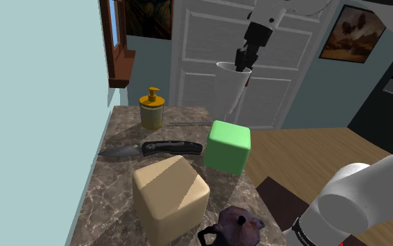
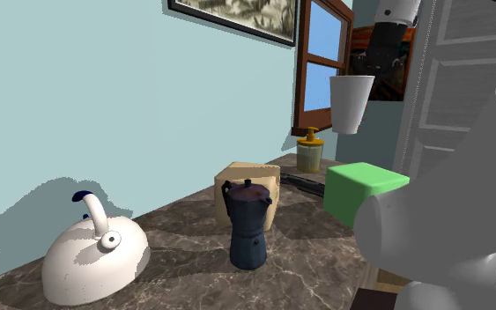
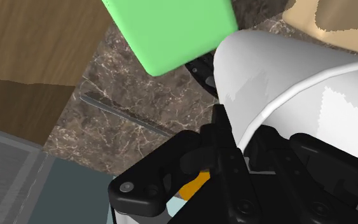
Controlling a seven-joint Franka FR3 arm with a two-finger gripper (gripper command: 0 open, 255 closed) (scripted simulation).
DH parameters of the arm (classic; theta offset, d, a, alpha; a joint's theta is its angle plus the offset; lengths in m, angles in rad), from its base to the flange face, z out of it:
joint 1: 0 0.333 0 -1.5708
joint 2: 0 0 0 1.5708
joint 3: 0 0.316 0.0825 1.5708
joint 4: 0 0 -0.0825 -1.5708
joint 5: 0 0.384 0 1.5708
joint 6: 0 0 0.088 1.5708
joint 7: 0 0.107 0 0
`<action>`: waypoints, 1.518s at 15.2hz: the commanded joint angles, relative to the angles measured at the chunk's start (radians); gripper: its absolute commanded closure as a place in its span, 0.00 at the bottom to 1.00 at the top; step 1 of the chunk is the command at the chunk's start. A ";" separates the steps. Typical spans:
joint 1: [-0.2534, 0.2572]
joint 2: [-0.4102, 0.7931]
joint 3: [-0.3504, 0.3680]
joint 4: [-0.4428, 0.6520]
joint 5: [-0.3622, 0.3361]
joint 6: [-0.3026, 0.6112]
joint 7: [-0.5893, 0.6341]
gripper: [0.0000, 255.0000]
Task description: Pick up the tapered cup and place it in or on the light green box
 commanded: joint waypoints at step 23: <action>-0.043 -0.062 -0.093 -0.274 -0.027 0.187 -0.162 1.00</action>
